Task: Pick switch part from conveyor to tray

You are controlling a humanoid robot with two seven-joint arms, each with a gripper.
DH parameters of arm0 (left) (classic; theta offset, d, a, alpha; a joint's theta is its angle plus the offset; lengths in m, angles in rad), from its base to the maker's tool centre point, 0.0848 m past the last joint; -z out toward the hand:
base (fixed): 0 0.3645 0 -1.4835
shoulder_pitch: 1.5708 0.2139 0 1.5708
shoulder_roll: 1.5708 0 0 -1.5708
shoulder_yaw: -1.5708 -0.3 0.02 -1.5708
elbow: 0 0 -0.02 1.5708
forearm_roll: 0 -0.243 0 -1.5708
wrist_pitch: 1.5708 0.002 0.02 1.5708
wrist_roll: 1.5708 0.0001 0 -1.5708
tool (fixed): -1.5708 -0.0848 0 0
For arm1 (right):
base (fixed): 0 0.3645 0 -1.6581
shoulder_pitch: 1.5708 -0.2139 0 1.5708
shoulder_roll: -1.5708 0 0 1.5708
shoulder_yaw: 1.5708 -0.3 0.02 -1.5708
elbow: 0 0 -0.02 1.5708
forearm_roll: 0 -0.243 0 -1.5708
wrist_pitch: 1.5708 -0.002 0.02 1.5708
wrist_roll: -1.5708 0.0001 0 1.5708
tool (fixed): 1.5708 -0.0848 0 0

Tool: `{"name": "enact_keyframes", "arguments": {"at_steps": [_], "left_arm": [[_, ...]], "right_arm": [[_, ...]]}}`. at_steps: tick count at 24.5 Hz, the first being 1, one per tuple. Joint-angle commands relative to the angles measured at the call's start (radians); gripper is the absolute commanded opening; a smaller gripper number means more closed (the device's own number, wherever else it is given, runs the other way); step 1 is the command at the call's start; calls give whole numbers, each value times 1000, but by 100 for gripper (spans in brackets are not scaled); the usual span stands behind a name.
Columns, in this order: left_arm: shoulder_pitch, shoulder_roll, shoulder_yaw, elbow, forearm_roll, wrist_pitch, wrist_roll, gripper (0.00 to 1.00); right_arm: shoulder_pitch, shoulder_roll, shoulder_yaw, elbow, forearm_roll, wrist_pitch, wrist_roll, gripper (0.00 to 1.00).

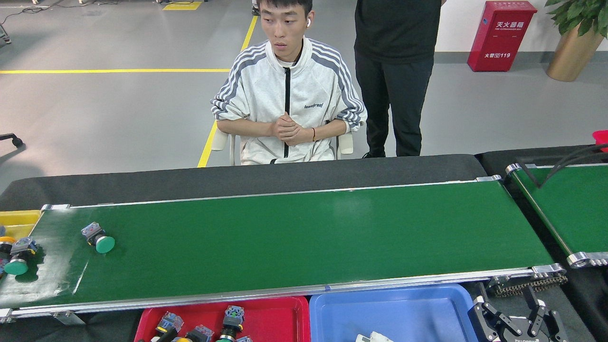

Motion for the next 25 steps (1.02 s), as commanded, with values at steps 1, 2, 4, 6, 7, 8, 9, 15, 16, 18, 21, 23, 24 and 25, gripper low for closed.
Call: {"name": "enact_keyframes", "arguments": {"at_steps": [1, 2, 4, 6, 7, 8, 9, 15, 16, 18, 21, 23, 24, 25], "left_arm": [[-24, -2, 64, -4, 1, 242, 10, 100], [-44, 9, 84, 3, -2, 335, 10, 100], [-66, 40, 113, 27, -2, 395, 10, 100], [-81, 61, 131, 50, -3, 398, 10, 100], [-92, 63, 131, 58, -3, 400, 10, 100], [-104, 64, 131, 65, -5, 400, 10, 100], [-118, 69, 131, 78, -8, 400, 7, 100], [-314, 179, 117, 300, -8, 403, -18, 100], [-359, 205, 113, 360, -8, 403, -18, 100], [-440, 244, 84, 460, -9, 403, -18, 100], [-512, 299, 54, 575, -9, 404, -16, 100], [-546, 314, 51, 650, -9, 411, -13, 100], [-570, 317, 51, 684, -9, 421, -12, 100], [-595, 322, 45, 722, -9, 434, -10, 100]], "right_arm": [[-7, -3, -8, -12, -2, 6, -5, 99], [-7, -3, -8, -12, -2, 5, -5, 99], [-7, -2, -8, -13, -2, 6, -5, 99], [-7, -2, -8, -13, -2, 8, -3, 99], [-8, -2, -8, -13, -2, 6, -3, 99], [-7, -2, -6, -13, -2, 6, -3, 99], [-8, -2, -6, -15, -2, 6, -3, 99], [-8, -2, -6, -15, -2, 6, -3, 99], [-8, -2, -6, -15, -2, 6, -3, 99], [-8, -2, -6, -15, -2, 5, -3, 99], [-8, -2, -6, -15, -2, 2, -3, 99], [-10, -3, -5, -15, -1, 2, -3, 99], [-11, -3, -5, -15, -1, 0, -3, 99], [-13, -5, -5, -15, -1, 0, -3, 99]]}}
